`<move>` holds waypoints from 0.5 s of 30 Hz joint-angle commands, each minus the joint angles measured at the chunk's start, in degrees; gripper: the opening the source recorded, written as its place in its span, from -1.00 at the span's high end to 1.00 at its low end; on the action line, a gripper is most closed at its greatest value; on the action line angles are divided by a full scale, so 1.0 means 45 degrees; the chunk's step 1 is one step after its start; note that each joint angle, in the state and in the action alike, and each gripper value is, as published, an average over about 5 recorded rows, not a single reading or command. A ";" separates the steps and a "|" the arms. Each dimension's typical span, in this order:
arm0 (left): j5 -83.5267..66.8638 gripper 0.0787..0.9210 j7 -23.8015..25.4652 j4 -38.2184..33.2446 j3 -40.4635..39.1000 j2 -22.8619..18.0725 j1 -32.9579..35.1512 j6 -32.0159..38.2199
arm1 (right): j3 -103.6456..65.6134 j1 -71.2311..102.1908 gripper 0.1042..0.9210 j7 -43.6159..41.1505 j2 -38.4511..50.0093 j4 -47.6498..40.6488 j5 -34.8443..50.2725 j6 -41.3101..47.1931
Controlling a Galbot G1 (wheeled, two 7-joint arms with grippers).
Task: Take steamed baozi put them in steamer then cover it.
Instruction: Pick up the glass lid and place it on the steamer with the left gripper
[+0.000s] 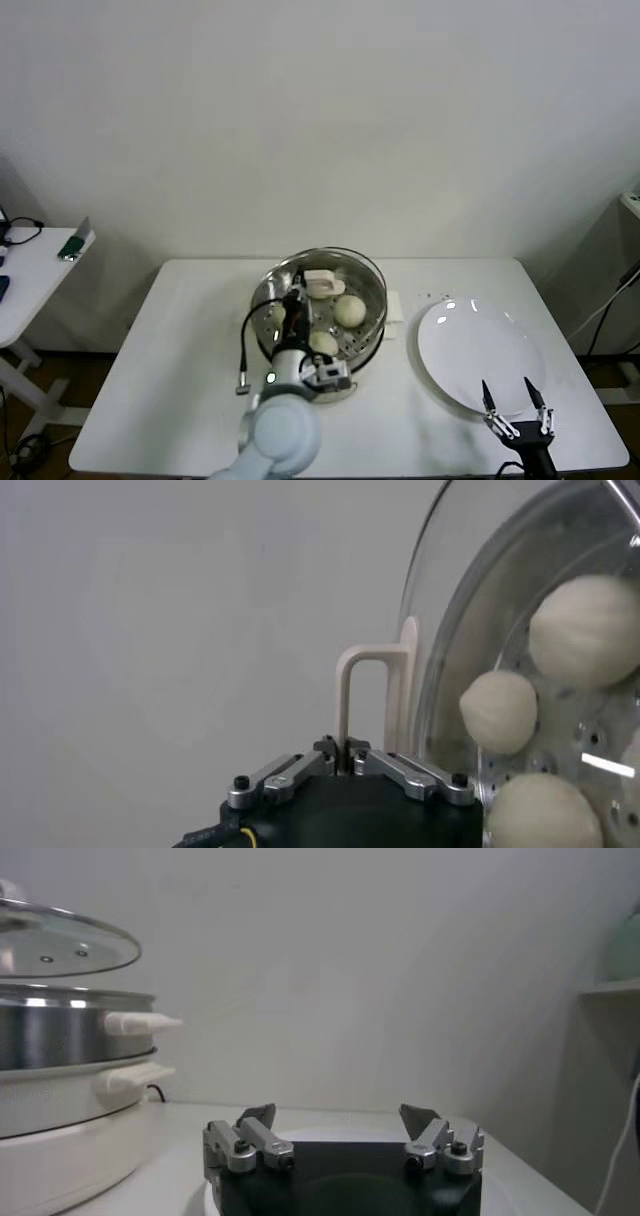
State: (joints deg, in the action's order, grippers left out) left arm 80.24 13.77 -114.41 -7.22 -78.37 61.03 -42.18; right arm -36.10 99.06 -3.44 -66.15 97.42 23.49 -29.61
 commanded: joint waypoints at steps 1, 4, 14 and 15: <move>0.1518 0.84 0.0029 0.0894 -0.0734 -0.1183 -0.0262 -0.0008 | -0.0006 0.0000 -0.76 0.0015 -0.0007 -0.0037 0.0081 -0.0110; 0.1689 0.84 0.0018 0.1086 -0.0666 -0.1087 -0.0264 0.0043 | -0.0003 0.0017 -0.76 0.0009 -0.0049 -0.0041 0.0080 -0.0154; 0.2097 0.84 0.0074 0.1444 -0.0427 -0.0980 -0.0121 0.0102 | 0.0009 0.0028 -0.76 0.0030 -0.0130 -0.0085 0.0058 -0.0271; 0.2108 0.84 0.0068 0.1472 -0.0407 -0.0980 -0.0123 0.0103 | 0.0008 0.0023 -0.76 0.0030 -0.0144 -0.0074 0.0053 -0.0271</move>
State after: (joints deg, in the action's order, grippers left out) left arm 87.12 13.99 -109.59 -8.63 -81.68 60.59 -41.66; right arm -36.08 99.20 -3.37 -66.66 97.03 23.69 -30.72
